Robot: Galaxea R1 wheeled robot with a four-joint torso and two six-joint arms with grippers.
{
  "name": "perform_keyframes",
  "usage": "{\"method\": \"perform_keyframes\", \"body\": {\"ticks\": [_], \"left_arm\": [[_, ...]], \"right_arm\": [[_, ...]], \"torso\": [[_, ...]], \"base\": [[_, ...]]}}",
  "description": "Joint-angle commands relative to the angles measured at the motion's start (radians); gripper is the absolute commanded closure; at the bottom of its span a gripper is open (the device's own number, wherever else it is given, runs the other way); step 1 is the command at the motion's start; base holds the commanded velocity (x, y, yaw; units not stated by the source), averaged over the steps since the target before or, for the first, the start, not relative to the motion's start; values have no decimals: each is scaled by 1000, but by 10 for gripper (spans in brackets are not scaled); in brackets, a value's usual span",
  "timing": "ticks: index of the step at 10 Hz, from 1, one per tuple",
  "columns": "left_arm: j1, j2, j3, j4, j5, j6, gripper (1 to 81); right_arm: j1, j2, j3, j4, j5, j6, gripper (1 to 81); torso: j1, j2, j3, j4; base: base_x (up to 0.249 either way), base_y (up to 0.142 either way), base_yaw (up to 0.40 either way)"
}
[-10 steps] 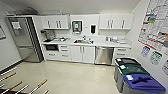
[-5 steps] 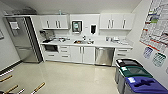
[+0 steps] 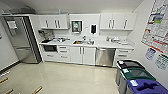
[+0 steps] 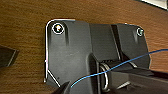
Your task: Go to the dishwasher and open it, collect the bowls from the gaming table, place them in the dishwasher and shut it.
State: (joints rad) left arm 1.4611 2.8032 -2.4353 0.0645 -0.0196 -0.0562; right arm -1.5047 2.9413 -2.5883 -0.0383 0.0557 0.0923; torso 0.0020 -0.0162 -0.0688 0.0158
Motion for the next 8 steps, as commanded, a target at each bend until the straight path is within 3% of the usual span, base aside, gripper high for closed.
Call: {"method": "perform_keyframes", "body": {"ticks": [1, 8], "left_arm": [[-38, -17, 5, 9, 50, 2, 10], [-35, -19, 5, 9, 46, 2, 10]], "right_arm": [[43, -5, 1, -14, -53, -6, 10], [40, -6, -16, -12, -53, -5, 10]], "torso": [[0, 0, 0, 0], [0, 0, 0, 0]], "base": [[115, 0, 0], [115, 0, 0]]}}
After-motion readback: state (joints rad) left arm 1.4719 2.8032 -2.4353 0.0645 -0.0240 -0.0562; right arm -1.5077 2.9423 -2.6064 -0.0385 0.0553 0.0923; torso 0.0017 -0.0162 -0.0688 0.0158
